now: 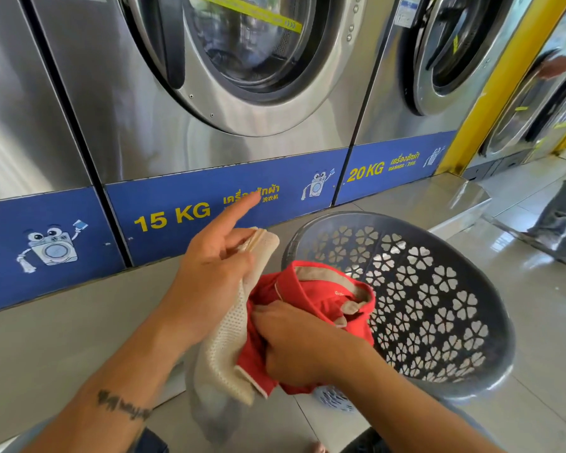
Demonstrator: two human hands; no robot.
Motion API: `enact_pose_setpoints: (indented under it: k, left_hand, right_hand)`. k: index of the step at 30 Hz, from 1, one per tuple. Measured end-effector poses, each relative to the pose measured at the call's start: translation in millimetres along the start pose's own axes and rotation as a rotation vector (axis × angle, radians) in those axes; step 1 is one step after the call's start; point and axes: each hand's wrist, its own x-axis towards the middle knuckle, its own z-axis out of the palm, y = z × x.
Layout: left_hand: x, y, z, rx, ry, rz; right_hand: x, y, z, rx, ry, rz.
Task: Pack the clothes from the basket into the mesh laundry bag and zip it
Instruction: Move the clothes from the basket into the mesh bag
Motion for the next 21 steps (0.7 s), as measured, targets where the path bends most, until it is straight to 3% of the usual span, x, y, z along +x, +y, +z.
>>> enact_pose_setpoints:
  k: [2,6,8,11,12,18,21]
  left_hand:
    - [0,-1,-4,-0.014,0.027,-0.021]
    - [4,-4,-16,-0.043,0.085,-0.043]
    - [3,-2,-12,-0.041,0.058,-0.044]
    - [-1,4,0,-0.054,0.049,-0.067]
    - [-1,5,2,-0.048,0.053,-0.070]
    - [-7,3,5,0.050,0.001,-0.069]
    - [-12,-2,5,0.091,-0.026,-0.060]
  right_hand:
    - [-6,1,-8,0.133,0.070,0.037]
    - [-30,28,-43,0.291,0.541,0.248]
    - [-39,56,-49,0.304,0.454,0.466]
    - [-42,78,-32,0.840,0.104,0.676]
    - [-41,81,-26,0.888,0.066,0.688]
    - [-47,56,-34,0.285,0.269,0.689]
    - [-53,11,-38,0.148,0.516,0.641]
